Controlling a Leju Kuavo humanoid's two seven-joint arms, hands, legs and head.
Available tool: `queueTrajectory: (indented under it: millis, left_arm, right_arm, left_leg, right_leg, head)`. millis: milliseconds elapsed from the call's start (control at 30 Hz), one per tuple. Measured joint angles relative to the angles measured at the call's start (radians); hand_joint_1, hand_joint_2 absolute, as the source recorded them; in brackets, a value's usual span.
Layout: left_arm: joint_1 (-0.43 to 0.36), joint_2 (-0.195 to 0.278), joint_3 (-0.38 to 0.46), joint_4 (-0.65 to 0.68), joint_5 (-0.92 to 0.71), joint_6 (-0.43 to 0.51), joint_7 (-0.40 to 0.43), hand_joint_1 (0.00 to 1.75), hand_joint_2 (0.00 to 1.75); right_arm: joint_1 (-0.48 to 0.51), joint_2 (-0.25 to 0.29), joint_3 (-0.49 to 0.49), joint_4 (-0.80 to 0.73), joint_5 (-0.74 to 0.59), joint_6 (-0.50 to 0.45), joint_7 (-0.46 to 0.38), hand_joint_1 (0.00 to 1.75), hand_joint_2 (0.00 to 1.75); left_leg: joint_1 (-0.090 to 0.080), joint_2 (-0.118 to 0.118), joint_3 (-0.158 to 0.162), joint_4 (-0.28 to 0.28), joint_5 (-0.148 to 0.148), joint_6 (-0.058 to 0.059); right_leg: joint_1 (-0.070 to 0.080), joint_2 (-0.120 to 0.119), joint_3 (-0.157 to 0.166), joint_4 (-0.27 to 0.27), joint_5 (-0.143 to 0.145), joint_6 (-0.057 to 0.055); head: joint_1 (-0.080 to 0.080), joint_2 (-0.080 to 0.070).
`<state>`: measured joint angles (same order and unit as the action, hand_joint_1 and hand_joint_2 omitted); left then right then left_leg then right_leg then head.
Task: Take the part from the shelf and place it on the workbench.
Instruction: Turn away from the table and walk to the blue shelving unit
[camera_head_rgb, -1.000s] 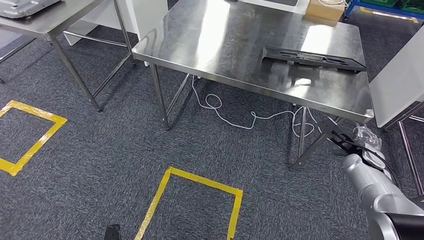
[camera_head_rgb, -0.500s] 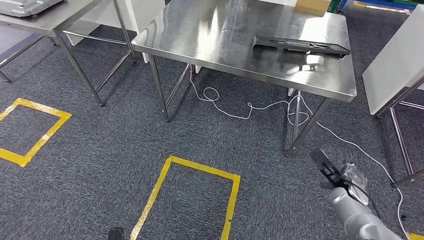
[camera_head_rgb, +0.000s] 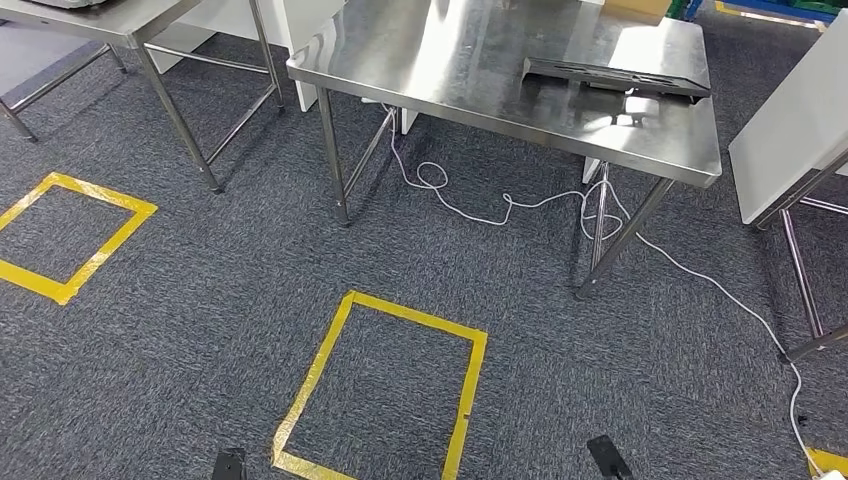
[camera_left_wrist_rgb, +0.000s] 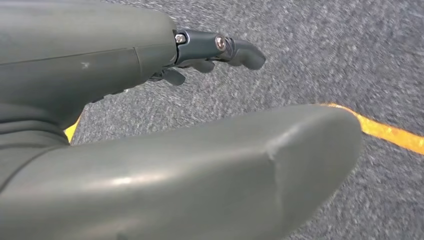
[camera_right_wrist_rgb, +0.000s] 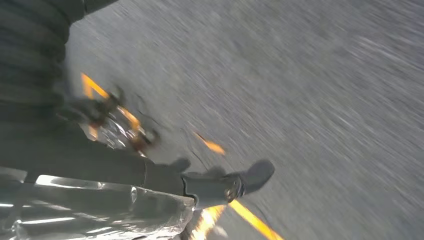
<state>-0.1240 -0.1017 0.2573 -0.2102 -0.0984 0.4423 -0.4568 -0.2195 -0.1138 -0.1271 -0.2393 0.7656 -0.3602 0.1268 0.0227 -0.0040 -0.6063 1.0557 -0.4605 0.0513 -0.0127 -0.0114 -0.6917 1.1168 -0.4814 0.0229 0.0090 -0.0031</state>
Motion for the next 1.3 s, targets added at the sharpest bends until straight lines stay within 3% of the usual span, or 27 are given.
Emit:
queueTrajectory:
  millis: [67,100,133,200,267,333,367,400,433,500,567,600,633,667,700,767,833,900,967,1000,1067,1100,1133,1167,1200,1267,1300]
  left_arm:
    - [0.000,0.000,0.000,0.000,-0.006,-0.001,0.004,0.00,0.00]
    - [0.001,0.000,0.000,0.000,-0.009,-0.001,0.007,0.00,0.00]
    - [0.001,0.000,0.000,0.000,-0.013,-0.001,0.012,0.00,0.00]
    - [0.001,0.000,0.000,0.000,-0.022,0.000,0.021,0.00,0.00]
    - [0.001,-0.001,-0.001,0.000,-0.028,0.000,0.025,0.00,0.00]
    - [0.000,-0.003,-0.001,0.000,-0.030,0.000,0.028,0.00,0.00]
    - [-0.002,-0.005,-0.001,0.000,-0.032,0.000,0.030,0.00,0.00]
    - [-0.003,-0.006,-0.002,0.000,-0.035,0.000,0.032,0.00,0.00]
    - [-0.004,-0.006,-0.002,0.000,-0.038,0.000,0.036,0.00,0.00]
    - [-0.002,-0.004,-0.003,0.000,-0.045,0.001,0.044,0.00,0.00]
    - [0.000,-0.002,-0.003,0.000,-0.049,0.001,0.052,0.00,0.00]
    - [0.001,-0.002,-0.003,0.000,-0.050,0.000,0.056,0.00,0.00]
    - [0.001,-0.001,-0.004,0.000,-0.050,-0.002,0.059,0.00,0.00]
    - [0.001,-0.001,-0.004,0.000,-0.052,-0.005,0.061,0.00,0.00]
    - [0.001,-0.001,-0.005,0.000,-0.055,-0.009,0.064,0.00,0.00]
    - [0.004,-0.001,-0.009,0.002,-0.065,-0.028,0.073,0.00,0.00]
    - [0.005,-0.001,-0.017,0.004,-0.080,-0.056,0.090,0.00,0.00]
    - [0.005,-0.001,-0.029,0.004,-0.096,-0.078,0.110,0.00,0.00]
    - [0.005,-0.001,-0.040,0.004,-0.107,-0.092,0.122,0.00,0.00]
    - [0.006,0.000,-0.045,0.004,-0.110,-0.095,0.125,0.00,0.00]
    - [0.009,0.000,-0.050,0.004,-0.112,-0.096,0.128,0.00,0.00]
    - [0.011,0.001,-0.051,0.004,-0.112,-0.097,0.130,0.00,0.00]
    - [0.011,0.001,-0.052,0.004,-0.112,-0.099,0.132,0.00,0.00]
    - [0.011,0.001,-0.053,0.004,-0.112,-0.102,0.135,0.00,0.00]
    - [0.011,0.001,-0.054,0.004,-0.112,-0.107,0.138,0.00,0.00]
    - [0.012,0.001,-0.057,0.004,-0.116,-0.116,0.145,0.00,0.00]
    - [0.012,0.002,-0.060,0.003,-0.120,-0.118,0.148,0.00,0.00]
  right_arm:
    - [0.032,0.019,-0.023,0.007,-0.015,0.013,-0.004,0.00,1.75]
    - [0.046,0.029,-0.035,0.011,-0.023,0.019,-0.006,0.00,1.75]
    - [0.060,0.039,-0.046,0.014,-0.031,0.026,-0.007,0.00,1.75]
    - [0.084,0.057,-0.067,0.019,-0.045,0.035,-0.007,0.00,1.75]
    - [0.096,0.068,-0.084,0.020,-0.054,0.038,-0.008,0.00,1.75]
    - [0.100,0.074,-0.097,0.021,-0.057,0.038,-0.009,0.00,1.75]
    - [0.104,0.075,-0.102,0.022,-0.058,0.039,-0.010,0.00,1.75]
    - [0.110,0.078,-0.106,0.023,-0.058,0.041,-0.010,0.00,1.75]
    - [0.116,0.081,-0.110,0.024,-0.057,0.043,-0.009,0.00,1.75]
    - [0.127,0.090,-0.116,0.026,-0.057,0.050,-0.008,0.00,1.75]
    - [0.136,0.099,-0.120,0.027,-0.056,0.055,-0.008,0.00,1.75]
    - [0.141,0.104,-0.121,0.028,-0.055,0.057,-0.008,0.00,1.75]
    - [0.146,0.108,-0.122,0.029,-0.055,0.059,-0.009,0.00,1.75]
    - [0.151,0.110,-0.122,0.030,-0.054,0.063,-0.009,0.00,1.75]
    - [0.155,0.113,-0.122,0.032,-0.056,0.068,-0.008,0.00,1.75]
    - [0.156,0.115,-0.128,0.033,-0.065,0.081,-0.009,0.00,1.75]
    - [0.155,0.116,-0.140,0.034,-0.083,0.094,-0.013,0.00,1.75]
    - [0.157,0.115,-0.156,0.034,-0.106,0.112,-0.020,0.00,1.75]
    - [0.160,0.116,-0.174,0.035,-0.125,0.130,-0.025,0.00,1.75]
    - [0.160,0.116,-0.182,0.035,-0.130,0.136,-0.027,0.00,1.75]
    - [0.159,0.118,-0.193,0.036,-0.135,0.143,-0.027,0.00,1.75]
    - [0.159,0.118,-0.198,0.036,-0.139,0.150,-0.027,0.00,1.75]
    - [0.160,0.118,-0.203,0.036,-0.143,0.158,-0.027,0.00,1.75]
    - [0.161,0.117,-0.209,0.036,-0.148,0.169,-0.027,0.00,1.75]
    - [0.162,0.117,-0.214,0.037,-0.152,0.182,-0.025,0.00,1.75]
    - [0.159,0.116,-0.223,0.037,-0.156,0.203,-0.021,0.00,1.75]
    - [0.156,0.116,-0.226,0.037,-0.157,0.211,-0.019,0.00,1.75]
  left_leg:
    - [-0.002,0.009,-0.024,0.000,0.018,0.004]
    - [-0.003,0.015,-0.035,0.000,0.026,0.003]
    - [-0.004,0.022,-0.045,0.000,0.034,0.001]
    - [-0.005,0.039,-0.059,0.001,0.046,-0.006]
    - [-0.005,0.062,-0.063,0.000,0.056,-0.016]
    - [-0.002,0.088,-0.058,-0.004,0.064,-0.030]
    - [0.001,0.101,-0.052,-0.012,0.069,-0.040]
    - [0.005,0.104,-0.048,-0.016,0.071,-0.049]
    - [0.008,0.093,-0.047,-0.014,0.062,-0.057]
    - [0.010,0.043,-0.063,0.050,-0.012,-0.067]
    - [0.010,0.009,-0.093,0.171,-0.108,-0.075]
    - [0.010,0.004,-0.100,0.217,-0.128,-0.079]
    - [0.011,0.003,-0.093,0.231,-0.127,-0.083]
    - [0.012,0.001,-0.065,0.205,-0.105,-0.085]
    - [0.014,-0.005,-0.025,0.150,-0.074,-0.087]
    - [0.023,-0.054,0.054,0.027,-0.029,-0.090]
    - [0.026,-0.086,0.082,-0.026,-0.029,-0.083]
    - [0.022,-0.065,0.079,-0.035,-0.032,-0.063]
    - [0.021,-0.039,0.076,-0.044,-0.025,-0.041]
    - [0.021,-0.024,0.075,-0.047,-0.022,-0.033]
    - [0.020,0.008,0.072,-0.048,-0.020,-0.026]
    - [0.020,0.024,0.071,-0.048,-0.020,-0.026]
    - [0.020,0.038,0.070,-0.048,-0.020,-0.026]
    - [0.020,0.051,0.071,-0.048,-0.020,-0.027]
    - [0.021,0.063,0.071,-0.048,-0.019,-0.028]
    - [0.020,0.085,0.078,-0.049,-0.020,-0.036]
    - [0.020,0.096,0.084,-0.050,-0.021,-0.044]
  right_leg:
    - [-0.003,0.004,-0.042,0.128,-0.072,-0.002]
    - [-0.004,0.006,-0.049,0.172,-0.087,0.003]
    - [-0.004,0.006,-0.035,0.180,-0.084,0.011]
    - [-0.002,-0.006,0.053,0.090,-0.054,0.022]
    - [0.011,-0.048,0.163,-0.055,-0.047,0.013]
    - [0.026,-0.065,0.202,-0.126,-0.057,-0.008]
    - [0.030,-0.052,0.199,-0.134,-0.054,-0.018]
    - [0.022,-0.039,0.199,-0.150,-0.044,-0.031]
    - [0.017,-0.027,0.203,-0.165,-0.031,-0.043]
    - [0.003,-0.006,0.205,-0.188,0.000,-0.068]
    - [0.006,0.015,0.196,-0.190,0.017,-0.075]
    - [0.006,0.028,0.193,-0.189,0.023,-0.072]
    - [0.006,0.041,0.191,-0.188,0.028,-0.068]
    - [0.005,0.054,0.190,-0.186,0.031,-0.065]
    - [0.003,0.067,0.189,-0.182,0.033,-0.062]
    - [0.004,0.091,0.176,-0.165,0.030,-0.053]
    - [0.009,0.113,0.157,-0.148,0.028,-0.040]
    - [0.013,0.127,0.138,-0.139,0.032,-0.025]
    - [0.012,0.089,0.107,-0.100,0.013,-0.016]
    - [0.010,0.061,0.080,-0.048,-0.012,-0.016]
    - [0.004,0.030,0.005,0.094,-0.071,-0.012]
    - [0.000,0.026,-0.021,0.149,-0.088,-0.006]
    - [-0.003,0.024,-0.028,0.167,-0.090,0.002]
    - [-0.007,0.019,-0.010,0.139,-0.077,0.012]
    - [-0.010,0.008,0.027,0.077,-0.055,0.020]
    - [-0.006,-0.049,0.117,-0.076,-0.015,0.022]
    - [0.000,-0.073,0.142,-0.123,-0.005,0.017]
  head:
    - [0.001,0.000]
    - [0.001,0.000]
    - [0.002,0.000]
    - [0.002,0.000]
    - [0.001,0.000]
    - [0.000,0.000]
    - [0.000,0.000]
    - [0.002,0.000]
    - [0.003,0.000]
    - [0.003,0.000]
    - [-0.001,0.000]
    - [-0.003,0.000]
    - [-0.003,0.000]
    - [-0.004,0.000]
    - [-0.004,0.000]
    - [-0.005,0.000]
    - [-0.005,0.000]
    - [-0.004,0.000]
    - [-0.001,0.000]
    - [0.000,0.000]
    - [0.001,0.000]
    - [0.001,0.000]
    - [0.001,0.000]
    - [0.002,0.000]
    - [0.002,0.000]
    - [0.001,0.000]
    - [0.000,0.000]
